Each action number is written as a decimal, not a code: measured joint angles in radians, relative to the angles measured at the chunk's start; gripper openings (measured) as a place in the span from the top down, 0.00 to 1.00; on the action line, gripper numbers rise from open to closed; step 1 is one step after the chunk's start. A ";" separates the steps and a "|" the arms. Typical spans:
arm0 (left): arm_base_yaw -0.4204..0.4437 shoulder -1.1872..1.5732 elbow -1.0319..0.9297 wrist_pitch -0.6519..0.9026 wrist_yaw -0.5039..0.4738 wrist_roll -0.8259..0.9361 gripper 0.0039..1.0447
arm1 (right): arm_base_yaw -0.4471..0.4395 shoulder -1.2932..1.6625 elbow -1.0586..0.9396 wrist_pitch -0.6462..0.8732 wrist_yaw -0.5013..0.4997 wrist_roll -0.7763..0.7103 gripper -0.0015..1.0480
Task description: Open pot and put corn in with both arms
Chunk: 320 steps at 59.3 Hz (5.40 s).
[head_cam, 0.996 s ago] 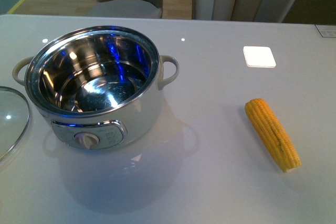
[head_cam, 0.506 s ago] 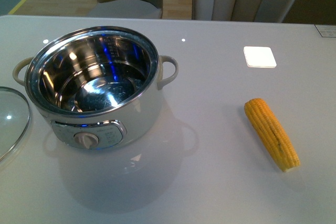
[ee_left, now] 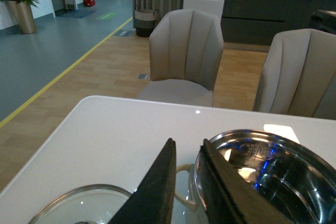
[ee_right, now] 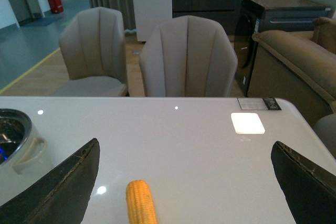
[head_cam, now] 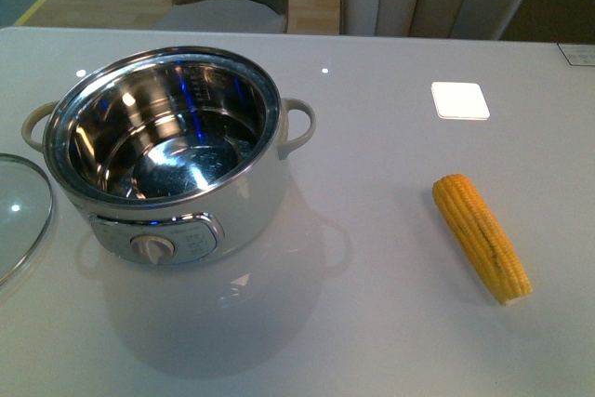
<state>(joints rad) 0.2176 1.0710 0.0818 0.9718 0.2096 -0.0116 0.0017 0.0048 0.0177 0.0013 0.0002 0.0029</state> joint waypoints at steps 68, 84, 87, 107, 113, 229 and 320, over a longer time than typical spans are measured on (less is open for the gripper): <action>-0.215 -0.805 -0.069 -0.705 -0.210 0.002 0.97 | 0.000 0.000 0.000 0.000 0.000 0.000 0.08; -0.215 -0.895 -0.069 -0.796 -0.210 0.002 0.97 | 0.000 0.000 0.000 0.000 0.000 0.000 0.08; -0.215 -0.957 -0.069 -0.882 -0.210 0.003 0.97 | 0.000 0.000 0.000 0.000 0.000 0.000 0.08; -0.215 -1.065 -0.069 -0.970 -0.210 0.003 0.87 | 0.000 0.000 0.000 0.000 0.000 0.000 0.08; -0.215 -1.065 -0.069 -0.970 -0.210 0.003 0.68 | 0.000 0.000 0.000 0.000 0.000 0.000 0.08; -0.215 -1.065 -0.069 -0.971 -0.210 0.005 0.07 | 0.191 2.211 0.791 0.392 0.081 -0.261 0.08; -0.215 -1.065 -0.069 -0.971 -0.210 0.005 0.07 | 0.544 1.866 1.166 0.113 -0.151 0.454 0.78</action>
<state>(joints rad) 0.0025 0.0055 0.0128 0.0006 -0.0002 -0.0071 0.5457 1.8709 1.1839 0.1143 -0.1505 0.4564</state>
